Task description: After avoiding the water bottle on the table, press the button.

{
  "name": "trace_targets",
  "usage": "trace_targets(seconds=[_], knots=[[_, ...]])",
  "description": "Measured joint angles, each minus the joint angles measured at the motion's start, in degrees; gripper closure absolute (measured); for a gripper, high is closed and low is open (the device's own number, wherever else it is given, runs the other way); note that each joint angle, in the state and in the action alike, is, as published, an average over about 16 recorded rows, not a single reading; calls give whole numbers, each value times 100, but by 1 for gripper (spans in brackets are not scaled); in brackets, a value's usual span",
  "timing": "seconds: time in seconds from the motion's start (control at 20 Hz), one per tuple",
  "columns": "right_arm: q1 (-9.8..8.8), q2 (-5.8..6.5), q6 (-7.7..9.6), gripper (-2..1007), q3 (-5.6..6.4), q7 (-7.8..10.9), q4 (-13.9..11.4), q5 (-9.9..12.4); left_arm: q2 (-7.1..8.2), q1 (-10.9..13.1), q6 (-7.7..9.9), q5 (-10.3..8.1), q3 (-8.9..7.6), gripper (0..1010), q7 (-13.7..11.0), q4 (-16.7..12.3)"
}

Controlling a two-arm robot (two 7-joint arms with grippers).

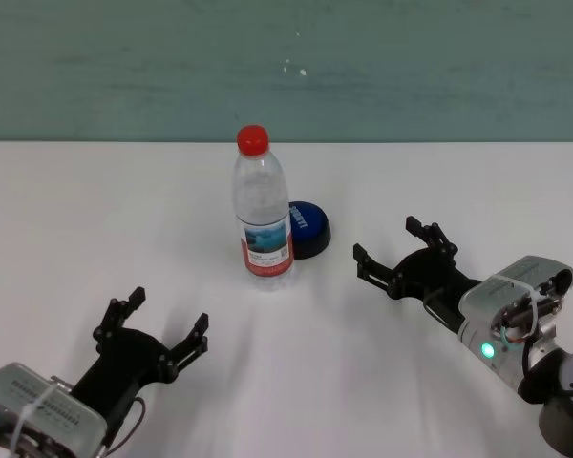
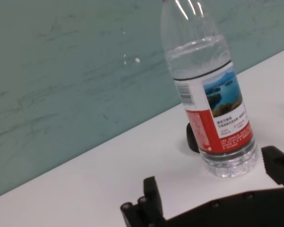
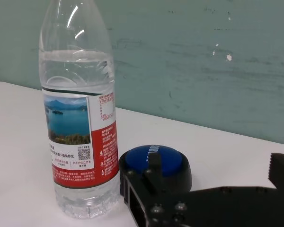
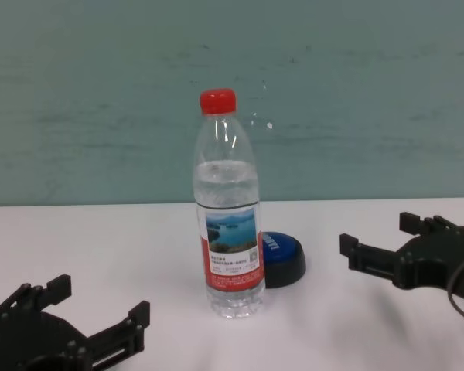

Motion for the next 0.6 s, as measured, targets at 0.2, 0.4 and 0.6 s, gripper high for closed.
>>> trace_targets(seconds=[0.2,0.4,0.6], knots=[[-59,21,-46,1,30,25,-51,20,0,0,0,0,0,10,0,0],[-151,52,-112,1,78,67,-121,59,0,0,0,0,0,10,0,0],[-269,91,-186,1,139,124,-202,123,0,0,0,0,0,10,0,0]])
